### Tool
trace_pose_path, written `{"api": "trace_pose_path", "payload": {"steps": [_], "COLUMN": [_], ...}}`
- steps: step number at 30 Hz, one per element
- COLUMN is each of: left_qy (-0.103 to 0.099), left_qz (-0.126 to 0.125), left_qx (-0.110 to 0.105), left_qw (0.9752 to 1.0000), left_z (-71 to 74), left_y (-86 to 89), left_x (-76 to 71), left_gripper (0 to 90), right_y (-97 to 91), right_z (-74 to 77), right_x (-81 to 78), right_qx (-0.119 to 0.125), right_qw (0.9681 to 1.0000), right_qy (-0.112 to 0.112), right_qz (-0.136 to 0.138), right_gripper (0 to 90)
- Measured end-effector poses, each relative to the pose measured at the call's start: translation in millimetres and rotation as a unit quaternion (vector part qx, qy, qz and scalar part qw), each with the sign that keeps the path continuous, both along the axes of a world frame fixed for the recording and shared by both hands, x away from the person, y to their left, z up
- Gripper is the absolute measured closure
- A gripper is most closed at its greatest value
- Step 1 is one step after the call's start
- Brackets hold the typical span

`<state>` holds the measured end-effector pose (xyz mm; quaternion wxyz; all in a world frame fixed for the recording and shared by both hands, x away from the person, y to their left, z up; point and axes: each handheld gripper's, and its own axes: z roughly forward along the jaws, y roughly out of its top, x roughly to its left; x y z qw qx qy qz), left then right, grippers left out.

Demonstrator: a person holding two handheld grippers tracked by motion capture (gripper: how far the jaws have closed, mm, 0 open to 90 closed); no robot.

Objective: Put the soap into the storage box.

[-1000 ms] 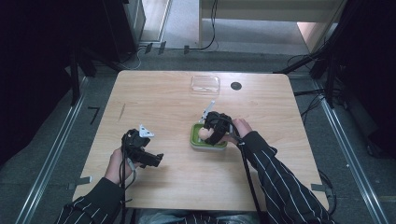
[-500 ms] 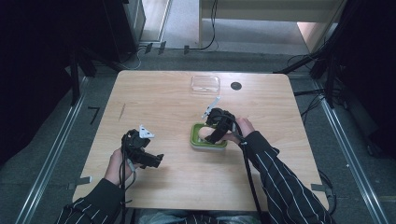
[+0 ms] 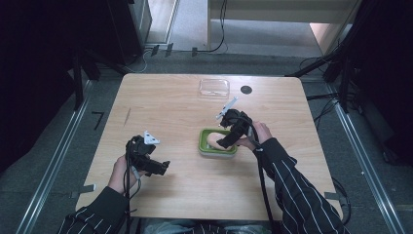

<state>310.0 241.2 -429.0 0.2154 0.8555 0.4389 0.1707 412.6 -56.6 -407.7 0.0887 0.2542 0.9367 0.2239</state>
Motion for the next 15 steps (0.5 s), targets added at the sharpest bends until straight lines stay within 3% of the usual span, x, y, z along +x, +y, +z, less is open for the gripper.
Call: {"api": "trace_pose_path", "payload": {"steps": [7, 15], "left_qy": [-0.001, 0.0], "left_qz": [0.001, 0.001], "left_qx": [0.0, -0.002], "left_qw": [1.0, 1.0], "left_z": [0.4, -0.1], "left_y": [-0.6, -0.7], "left_x": [-0.3, 0.5], "left_gripper": [0.1, 0.0], "right_y": [-12.2, -23.4], "right_z": [5.5, -0.1], "right_x": [-7.7, -17.7], "right_qx": [-0.001, -0.015], "right_qw": [0.9997, 0.9991], "right_qy": [0.001, 0.001], "right_qz": [-0.022, -0.038], "right_gripper": [12.3, 12.6]}}
